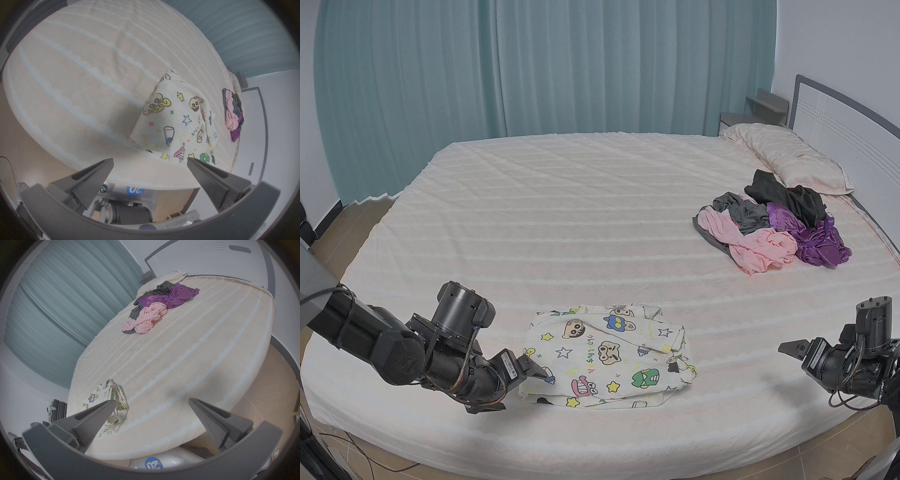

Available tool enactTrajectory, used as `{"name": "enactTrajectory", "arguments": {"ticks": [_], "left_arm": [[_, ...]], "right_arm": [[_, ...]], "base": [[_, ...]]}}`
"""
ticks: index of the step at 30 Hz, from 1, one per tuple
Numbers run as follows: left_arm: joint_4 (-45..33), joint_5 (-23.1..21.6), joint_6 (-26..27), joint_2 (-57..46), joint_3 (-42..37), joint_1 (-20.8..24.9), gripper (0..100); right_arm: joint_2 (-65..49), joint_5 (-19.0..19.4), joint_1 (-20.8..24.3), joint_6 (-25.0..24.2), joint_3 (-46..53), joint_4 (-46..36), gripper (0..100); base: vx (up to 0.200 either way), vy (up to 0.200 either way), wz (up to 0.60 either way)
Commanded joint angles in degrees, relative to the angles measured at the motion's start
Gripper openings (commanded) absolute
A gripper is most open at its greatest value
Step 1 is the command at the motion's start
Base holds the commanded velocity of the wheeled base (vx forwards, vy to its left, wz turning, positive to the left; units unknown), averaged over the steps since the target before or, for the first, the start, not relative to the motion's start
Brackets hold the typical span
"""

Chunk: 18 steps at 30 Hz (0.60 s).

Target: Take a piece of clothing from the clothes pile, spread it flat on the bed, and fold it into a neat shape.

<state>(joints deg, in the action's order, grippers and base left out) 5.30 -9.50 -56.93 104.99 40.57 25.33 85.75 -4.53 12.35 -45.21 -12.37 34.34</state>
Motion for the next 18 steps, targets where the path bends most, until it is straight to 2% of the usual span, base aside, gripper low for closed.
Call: {"name": "enactTrajectory", "arguments": {"ticks": [1, 5, 11, 13, 14, 15, 18], "left_arm": [[-0.2, -2.6, 0.0, -1.7, -0.1, -2.0, 100], [-0.2, -3.2, 0.0, -1.9, -0.1, -2.5, 100], [-0.2, -3.3, 0.0, -2.0, -0.1, -3.2, 100], [-0.2, -3.3, 0.0, -2.0, -0.1, -3.2, 100], [-0.2, -3.2, 0.0, -2.6, -0.2, -3.1, 100], [-0.2, -3.2, 0.0, -2.9, -0.3, -3.1, 100], [0.0, -3.2, 0.0, -3.6, -1.1, -3.1, 100]], "right_arm": [[-1.3, 0.2, 0.1, 0.0, 0.0, -0.1, 100], [-0.7, 2.1, 0.7, -0.5, 0.1, -0.1, 100], [-1.0, 4.8, 1.8, -5.6, -0.6, 0.1, 100], [-1.0, 4.8, 1.8, -5.6, -0.6, 0.1, 100], [-0.1, 6.4, 4.1, -9.2, -1.3, 0.7, 100], [0.3, 6.7, 4.6, -10.3, -1.8, 1.3, 100], [3.5, 7.5, 7.2, -15.0, -5.1, 4.3, 100]], "base": [[0.0, 0.2, 0.0], [0.0, 0.2, 0.0], [0.0, 0.2, 0.0], [0.0, 0.2, 0.0], [0.0, 0.2, 0.0], [0.0, 0.2, 0.0], [0.0, 0.0, 0.0]]}}
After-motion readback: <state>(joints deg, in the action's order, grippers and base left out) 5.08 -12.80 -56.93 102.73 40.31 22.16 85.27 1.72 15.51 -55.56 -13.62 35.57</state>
